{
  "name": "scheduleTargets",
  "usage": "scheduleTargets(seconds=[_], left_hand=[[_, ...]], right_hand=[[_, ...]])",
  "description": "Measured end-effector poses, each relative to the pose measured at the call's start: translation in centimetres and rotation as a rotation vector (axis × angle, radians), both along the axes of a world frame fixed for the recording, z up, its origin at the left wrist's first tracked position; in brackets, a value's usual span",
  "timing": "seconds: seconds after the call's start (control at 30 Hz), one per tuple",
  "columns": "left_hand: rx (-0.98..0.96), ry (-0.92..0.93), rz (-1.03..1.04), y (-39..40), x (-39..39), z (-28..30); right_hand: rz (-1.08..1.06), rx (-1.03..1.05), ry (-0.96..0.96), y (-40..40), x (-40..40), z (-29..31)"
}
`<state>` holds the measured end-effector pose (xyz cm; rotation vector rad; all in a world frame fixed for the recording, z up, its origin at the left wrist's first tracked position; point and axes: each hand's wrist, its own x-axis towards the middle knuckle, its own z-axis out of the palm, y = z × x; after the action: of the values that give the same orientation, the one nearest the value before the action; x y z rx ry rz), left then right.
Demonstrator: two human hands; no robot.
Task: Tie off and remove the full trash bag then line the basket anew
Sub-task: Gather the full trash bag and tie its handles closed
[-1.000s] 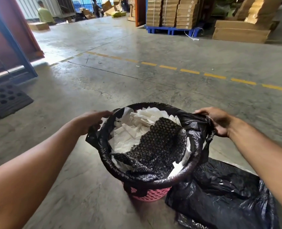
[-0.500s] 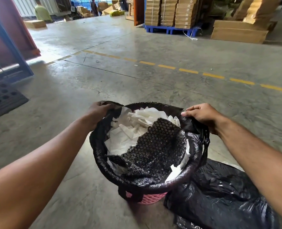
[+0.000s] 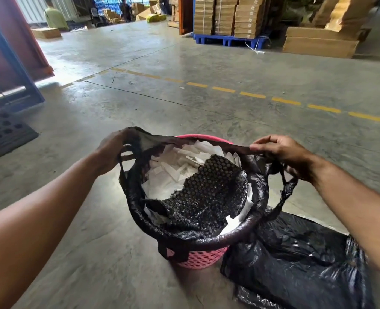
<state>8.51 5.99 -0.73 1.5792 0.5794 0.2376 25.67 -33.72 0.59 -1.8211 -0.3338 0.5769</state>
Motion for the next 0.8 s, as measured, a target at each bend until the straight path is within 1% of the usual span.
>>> scheduleTargets(seconds=[0.03, 0.07, 0.13, 0.2, 0.27, 0.33, 0.37, 0.43, 0.47, 0.5, 0.57, 0.63, 0.7, 0.8], left_hand=[[0.043, 0.024, -0.059, -0.1, -0.5, 0.2], [0.041, 0.031, -0.091, -0.1, -0.8, 0.3], [-0.046, 0.039, -0.101, -0.1, -1.6, 0.9], [-0.116, 0.074, -0.091, 0.3, -2.8, 1.8], [-0.143, 0.103, -0.123, 0.9, -4.3, 2.3], [-0.091, 0.176, -0.172, 1.5, -6.2, 1.8], [-0.112, 0.2, -0.2, 1.7, -6.9, 1.4], [-0.283, 0.257, -0.287, 1.2, -8.1, 0.3], [-0.364, 0.282, -0.329, 0.8, -8.5, -0.1], [-0.404, 0.303, -0.367, 0.3, -8.9, -0.4], [-0.374, 0.358, -0.441, 0.0, -9.3, -0.6], [-0.313, 0.404, -0.455, -0.1, -9.8, -0.4], [-0.281, 0.397, -0.415, -0.1, -10.7, -0.1], [-0.192, 0.364, -0.324, -0.8, -11.8, -1.3]], right_hand=[[0.076, -0.101, -0.033, -0.2, -0.2, 0.0], [0.143, -0.177, -0.059, -0.4, -0.4, 0.1], [0.209, -0.223, -0.083, -1.1, -0.9, 0.5], [0.193, -0.203, -0.105, -2.1, -1.5, 0.8], [0.115, -0.18, -0.081, -3.3, -2.1, 0.4], [0.073, -0.223, 0.047, -4.1, -3.6, -0.9], [0.091, -0.221, 0.149, -4.1, -4.4, -1.5], [0.153, -0.131, 0.343, -4.6, -6.4, -2.5], [0.181, -0.071, 0.4, -4.7, -7.0, -2.9], [0.195, -0.011, 0.428, -5.0, -7.7, -3.1], [0.185, 0.086, 0.478, -5.1, -8.6, -2.9], [0.14, 0.098, 0.502, -5.3, -9.4, -2.6], [0.151, 0.071, 0.495, -5.3, -10.3, -2.5], [0.206, -0.071, 0.432, -5.7, -11.9, -3.2]])
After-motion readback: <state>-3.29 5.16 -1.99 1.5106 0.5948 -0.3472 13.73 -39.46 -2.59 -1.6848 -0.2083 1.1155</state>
